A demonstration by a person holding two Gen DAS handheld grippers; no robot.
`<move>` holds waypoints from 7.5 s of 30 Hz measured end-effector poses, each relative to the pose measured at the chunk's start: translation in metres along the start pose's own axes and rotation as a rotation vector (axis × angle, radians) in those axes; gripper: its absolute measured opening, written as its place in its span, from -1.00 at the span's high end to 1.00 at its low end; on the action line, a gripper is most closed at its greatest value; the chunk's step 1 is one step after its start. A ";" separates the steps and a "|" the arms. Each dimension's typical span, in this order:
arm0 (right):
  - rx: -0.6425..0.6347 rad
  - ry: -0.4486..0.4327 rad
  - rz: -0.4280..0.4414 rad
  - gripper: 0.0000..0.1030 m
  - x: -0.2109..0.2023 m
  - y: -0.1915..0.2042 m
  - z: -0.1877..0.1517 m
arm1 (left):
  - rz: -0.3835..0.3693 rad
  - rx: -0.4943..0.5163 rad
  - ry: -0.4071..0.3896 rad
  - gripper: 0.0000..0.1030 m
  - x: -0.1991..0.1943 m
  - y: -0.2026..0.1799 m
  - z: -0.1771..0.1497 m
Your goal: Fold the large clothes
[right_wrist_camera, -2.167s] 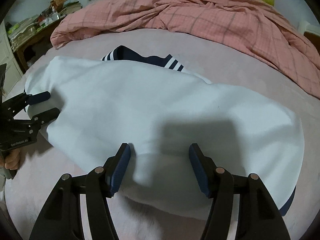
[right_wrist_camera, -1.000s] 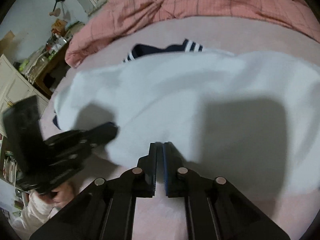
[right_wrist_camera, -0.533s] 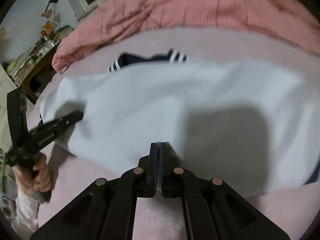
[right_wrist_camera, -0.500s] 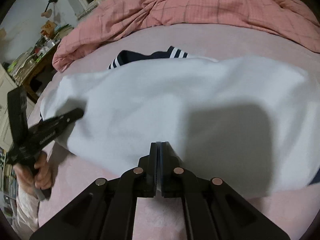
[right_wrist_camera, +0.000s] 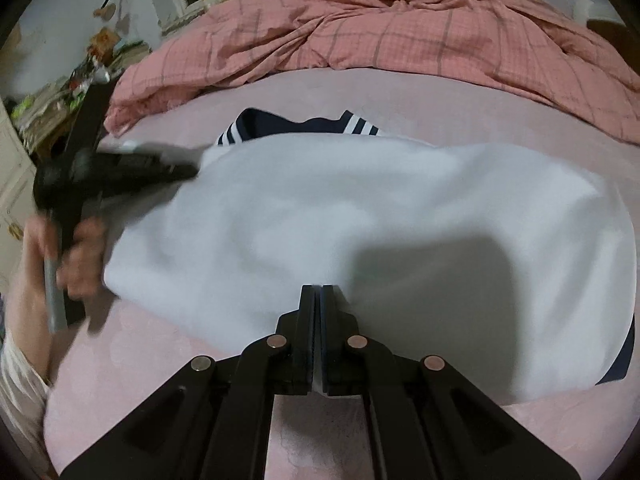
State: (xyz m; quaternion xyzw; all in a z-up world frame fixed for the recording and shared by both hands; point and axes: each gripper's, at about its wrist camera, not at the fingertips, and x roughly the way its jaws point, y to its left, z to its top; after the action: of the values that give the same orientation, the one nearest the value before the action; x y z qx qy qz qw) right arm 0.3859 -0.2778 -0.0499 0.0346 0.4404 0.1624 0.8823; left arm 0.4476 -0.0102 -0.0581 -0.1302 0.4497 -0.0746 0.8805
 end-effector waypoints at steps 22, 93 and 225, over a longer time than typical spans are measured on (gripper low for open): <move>0.113 -0.010 0.220 0.99 -0.009 -0.010 0.006 | -0.106 0.082 -0.067 0.95 -0.034 -0.034 -0.071; 0.701 -0.177 -0.038 -0.38 -0.084 -0.082 -0.074 | -0.106 0.099 -0.131 0.93 -0.032 -0.028 -0.068; 0.084 -0.081 -0.062 -0.36 -0.010 0.018 0.035 | -0.150 0.299 -0.150 0.63 -0.046 -0.054 -0.073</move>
State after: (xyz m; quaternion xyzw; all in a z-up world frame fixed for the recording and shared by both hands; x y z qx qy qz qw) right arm 0.4036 -0.2606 -0.0169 0.0644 0.4115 0.1150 0.9018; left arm 0.3612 -0.0617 -0.0477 -0.0361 0.3555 -0.1964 0.9131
